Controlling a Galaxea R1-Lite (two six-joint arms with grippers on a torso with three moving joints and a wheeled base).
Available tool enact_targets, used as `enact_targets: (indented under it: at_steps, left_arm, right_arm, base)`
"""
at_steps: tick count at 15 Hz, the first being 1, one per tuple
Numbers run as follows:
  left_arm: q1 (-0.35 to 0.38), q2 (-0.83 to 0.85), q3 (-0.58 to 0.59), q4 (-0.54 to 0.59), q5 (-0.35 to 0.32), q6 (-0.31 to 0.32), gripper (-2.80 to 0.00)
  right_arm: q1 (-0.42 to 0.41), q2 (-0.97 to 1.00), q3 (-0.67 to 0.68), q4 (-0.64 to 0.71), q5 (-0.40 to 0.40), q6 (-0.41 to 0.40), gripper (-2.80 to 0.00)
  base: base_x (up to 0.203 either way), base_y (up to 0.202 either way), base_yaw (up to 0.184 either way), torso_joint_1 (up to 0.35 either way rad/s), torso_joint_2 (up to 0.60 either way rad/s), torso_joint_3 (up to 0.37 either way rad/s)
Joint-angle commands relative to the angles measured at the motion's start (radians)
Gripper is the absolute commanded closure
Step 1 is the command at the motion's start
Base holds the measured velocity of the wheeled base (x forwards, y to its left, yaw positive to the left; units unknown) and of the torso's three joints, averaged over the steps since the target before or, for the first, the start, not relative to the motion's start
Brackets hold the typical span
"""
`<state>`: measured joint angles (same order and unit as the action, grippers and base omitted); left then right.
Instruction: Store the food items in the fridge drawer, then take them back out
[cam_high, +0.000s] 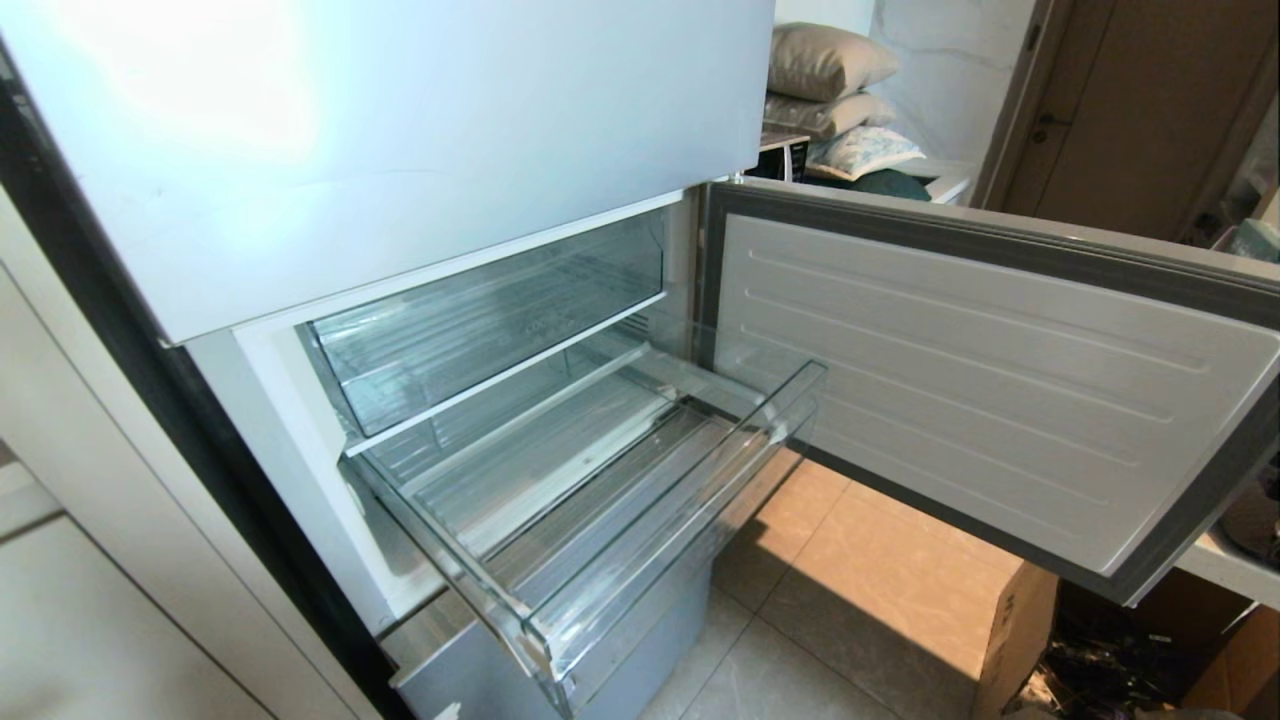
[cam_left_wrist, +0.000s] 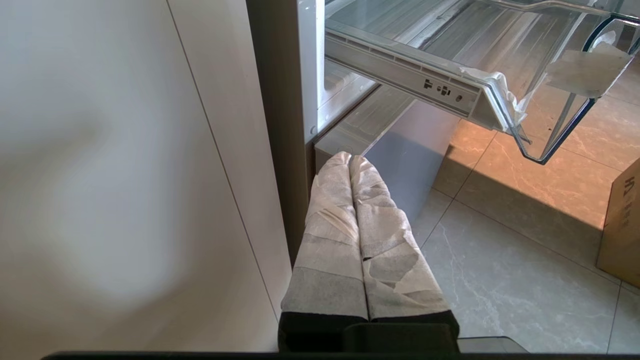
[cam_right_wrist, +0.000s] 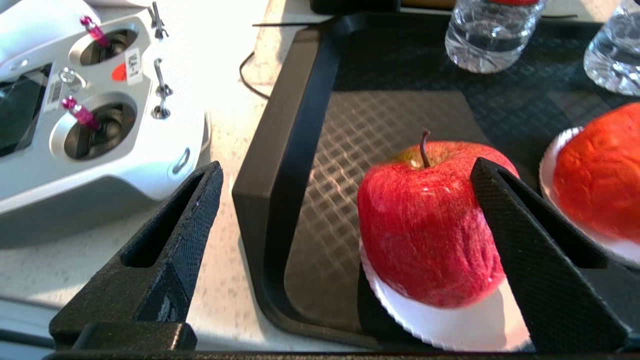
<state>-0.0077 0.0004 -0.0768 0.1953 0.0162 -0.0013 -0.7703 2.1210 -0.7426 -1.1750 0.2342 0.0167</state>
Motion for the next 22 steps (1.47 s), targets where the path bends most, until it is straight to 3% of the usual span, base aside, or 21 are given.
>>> enact_targets:
  at_steps: [1,16,22]
  left_arm:
    - [0.000,0.000,0.000,0.001,0.001,0.000,0.00]
    - [-0.001,0.000,0.000,0.001,0.001,0.000,0.00]
    - [0.000,0.000,0.000,0.001,0.001,0.000,0.00]
  right_arm:
    - [-0.003,-0.026,0.024,-0.005,0.002,0.000,-2.80]
    - [-0.053,-0.143,0.109,-0.003,0.030,0.003,-2.80]
    - [-0.083,-0.432,0.133,0.134,-0.014,0.022,-2.80]
  base:
    - [0.000,0.000,0.000,0.000,0.00,0.000]
    - [0.000,0.000,0.000,0.000,0.00,0.000]
    - [0.000,0.000,0.000,0.000,0.00,0.000]
